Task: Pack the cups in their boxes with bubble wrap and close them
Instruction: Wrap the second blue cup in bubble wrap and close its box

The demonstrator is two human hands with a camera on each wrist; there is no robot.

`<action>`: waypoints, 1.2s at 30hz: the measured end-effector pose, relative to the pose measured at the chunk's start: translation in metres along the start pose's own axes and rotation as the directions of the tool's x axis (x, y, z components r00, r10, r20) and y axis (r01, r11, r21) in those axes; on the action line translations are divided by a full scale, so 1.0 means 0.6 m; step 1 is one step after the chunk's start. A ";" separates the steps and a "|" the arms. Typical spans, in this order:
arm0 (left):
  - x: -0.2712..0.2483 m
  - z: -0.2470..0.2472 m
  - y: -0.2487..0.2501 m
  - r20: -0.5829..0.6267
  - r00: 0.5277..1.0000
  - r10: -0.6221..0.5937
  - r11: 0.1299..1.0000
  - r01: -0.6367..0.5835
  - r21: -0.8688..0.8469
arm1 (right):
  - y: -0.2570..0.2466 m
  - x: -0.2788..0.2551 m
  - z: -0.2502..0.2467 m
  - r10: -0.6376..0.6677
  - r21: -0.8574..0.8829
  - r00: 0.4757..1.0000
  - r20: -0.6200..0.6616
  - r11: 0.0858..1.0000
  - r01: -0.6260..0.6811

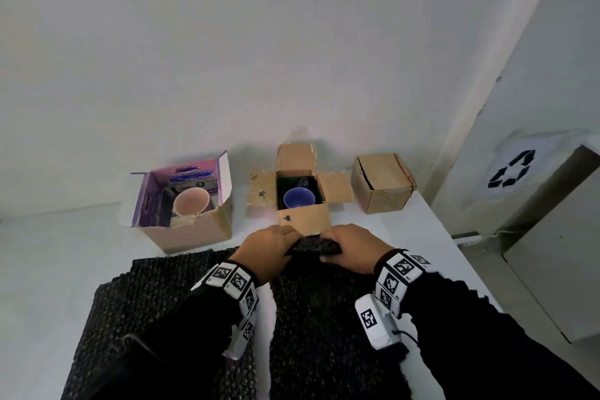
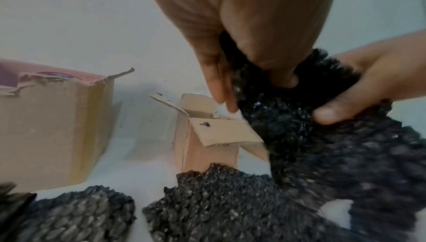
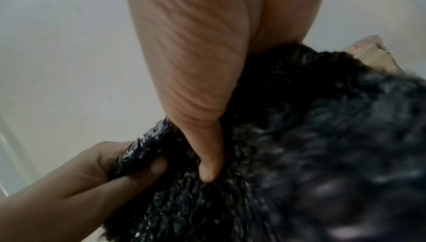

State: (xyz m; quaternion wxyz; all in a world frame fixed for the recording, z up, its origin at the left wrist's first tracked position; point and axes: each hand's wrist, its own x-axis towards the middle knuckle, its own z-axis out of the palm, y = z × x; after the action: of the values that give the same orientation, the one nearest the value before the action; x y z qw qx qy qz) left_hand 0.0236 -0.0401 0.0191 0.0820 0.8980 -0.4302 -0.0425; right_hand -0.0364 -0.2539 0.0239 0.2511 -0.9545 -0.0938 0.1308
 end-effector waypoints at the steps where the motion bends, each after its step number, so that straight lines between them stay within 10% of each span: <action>1: 0.004 -0.001 -0.002 0.021 0.999 -0.027 0.999 0.028 -0.037 | 0.001 0.004 -0.002 0.002 0.021 1.000 -0.001 1.000 -0.002; 14: 0.044 0.005 -0.060 -0.147 0.989 0.006 0.977 -0.037 -0.208 | 0.022 0.076 -0.025 0.020 0.169 1.000 0.024 0.985 -0.024; 26: 0.152 0.012 -0.130 -0.407 0.897 -0.173 0.981 0.120 -0.152 | 0.081 0.215 -0.077 -0.148 -0.124 0.884 -0.444 0.987 0.104; 36: 0.162 0.047 -0.143 -0.067 0.998 0.010 0.993 -0.002 0.115 | 0.102 0.250 -0.056 -0.131 -0.219 0.991 0.031 0.966 0.135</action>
State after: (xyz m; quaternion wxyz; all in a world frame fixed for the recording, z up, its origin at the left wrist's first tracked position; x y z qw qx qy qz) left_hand 0.1462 -0.0662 -0.0248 0.0445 0.9009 -0.4315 0.0128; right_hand 0.1228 -0.2850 -0.0090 0.1510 -0.9669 -0.1736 0.1100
